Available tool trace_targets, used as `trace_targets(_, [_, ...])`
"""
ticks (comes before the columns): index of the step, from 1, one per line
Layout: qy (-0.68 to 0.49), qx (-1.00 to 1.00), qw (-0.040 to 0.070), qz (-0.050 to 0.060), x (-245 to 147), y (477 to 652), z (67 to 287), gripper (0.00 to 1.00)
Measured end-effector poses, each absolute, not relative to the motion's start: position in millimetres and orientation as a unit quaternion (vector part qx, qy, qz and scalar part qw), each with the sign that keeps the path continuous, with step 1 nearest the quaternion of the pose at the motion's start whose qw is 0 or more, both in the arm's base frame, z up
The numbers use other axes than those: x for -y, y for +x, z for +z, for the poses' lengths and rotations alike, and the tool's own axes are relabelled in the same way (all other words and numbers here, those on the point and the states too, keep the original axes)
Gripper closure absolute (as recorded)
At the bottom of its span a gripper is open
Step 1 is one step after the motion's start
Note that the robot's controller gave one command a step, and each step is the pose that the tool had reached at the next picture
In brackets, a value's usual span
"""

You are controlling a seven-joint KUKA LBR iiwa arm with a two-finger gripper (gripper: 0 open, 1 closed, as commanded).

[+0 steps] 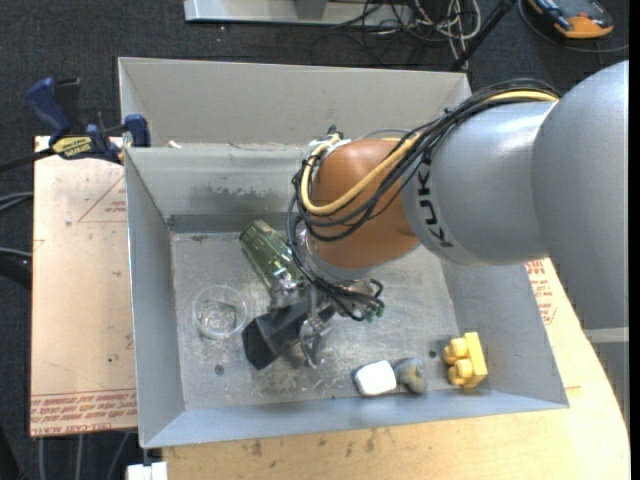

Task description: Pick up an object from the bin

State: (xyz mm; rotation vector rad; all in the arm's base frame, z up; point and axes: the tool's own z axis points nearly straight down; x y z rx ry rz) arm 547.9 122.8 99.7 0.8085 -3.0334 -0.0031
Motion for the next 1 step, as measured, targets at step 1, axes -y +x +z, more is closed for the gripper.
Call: trace_targets(1, [0.257, 0.966, 0.002, -0.001, -122.8, 547.4, 109.3, 1.00])
